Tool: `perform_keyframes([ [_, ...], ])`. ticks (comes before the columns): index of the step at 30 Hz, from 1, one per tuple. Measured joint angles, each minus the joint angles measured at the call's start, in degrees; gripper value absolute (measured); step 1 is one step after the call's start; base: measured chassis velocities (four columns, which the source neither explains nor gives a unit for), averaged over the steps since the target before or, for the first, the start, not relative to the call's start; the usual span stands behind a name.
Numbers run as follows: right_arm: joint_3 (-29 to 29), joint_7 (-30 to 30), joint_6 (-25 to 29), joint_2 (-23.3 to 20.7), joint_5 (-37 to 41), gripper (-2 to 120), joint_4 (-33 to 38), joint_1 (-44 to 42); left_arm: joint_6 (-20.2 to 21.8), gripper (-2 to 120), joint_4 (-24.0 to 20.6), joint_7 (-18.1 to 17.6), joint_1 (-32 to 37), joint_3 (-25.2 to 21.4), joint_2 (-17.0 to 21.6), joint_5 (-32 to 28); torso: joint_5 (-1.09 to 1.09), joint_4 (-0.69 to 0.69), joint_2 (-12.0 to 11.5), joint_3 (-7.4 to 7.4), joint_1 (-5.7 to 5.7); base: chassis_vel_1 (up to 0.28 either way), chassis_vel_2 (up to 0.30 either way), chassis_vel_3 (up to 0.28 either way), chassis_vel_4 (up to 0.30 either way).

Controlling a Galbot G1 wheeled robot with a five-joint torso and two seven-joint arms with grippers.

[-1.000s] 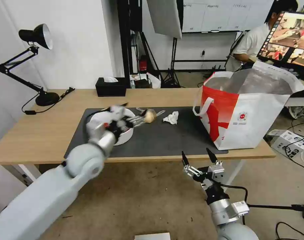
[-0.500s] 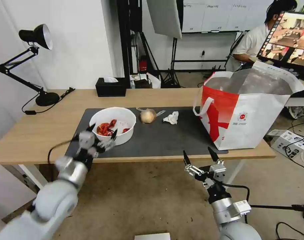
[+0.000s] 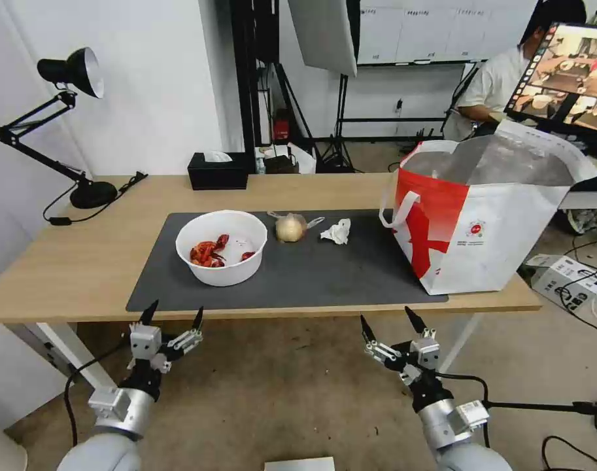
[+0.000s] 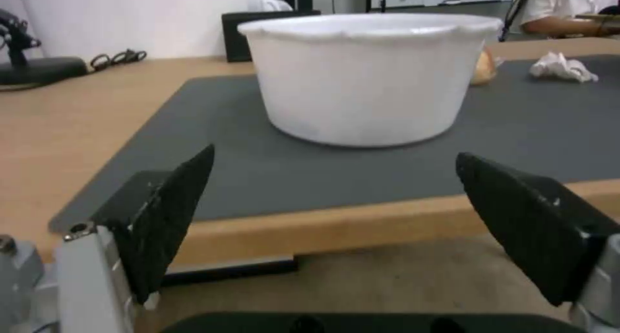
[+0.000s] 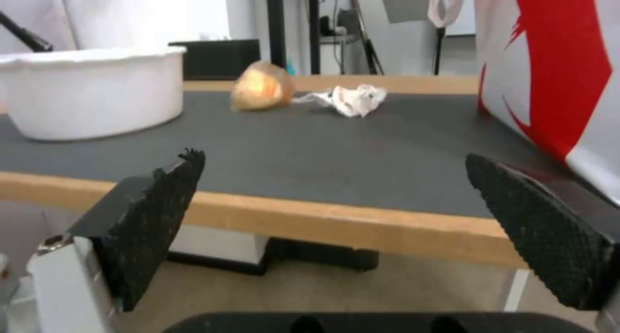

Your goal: Pick up the trash from the table and place it into the takeout bag.

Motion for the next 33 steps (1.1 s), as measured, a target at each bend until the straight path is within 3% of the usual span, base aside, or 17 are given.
perform_keyframes([
  [27,-1.3,1.2,-3.1,-1.0,-0.5,100,4.0,0.7,-0.3,100,0.1,0.3,-0.2,0.7,0.0,-0.2,-0.01,0.0,0.0,0.0,0.0,0.0,0.0,0.0,0.0],
  [33,-3.2,2.5,-7.8,-2.7,3.6,100,7.9,5.2,-0.2,100,-0.4,0.4,-0.3,0.6,0.1,-0.3,-0.01,0.0,0.0,0.01,0.0,0.0,0.0,0.0,0.0],
])
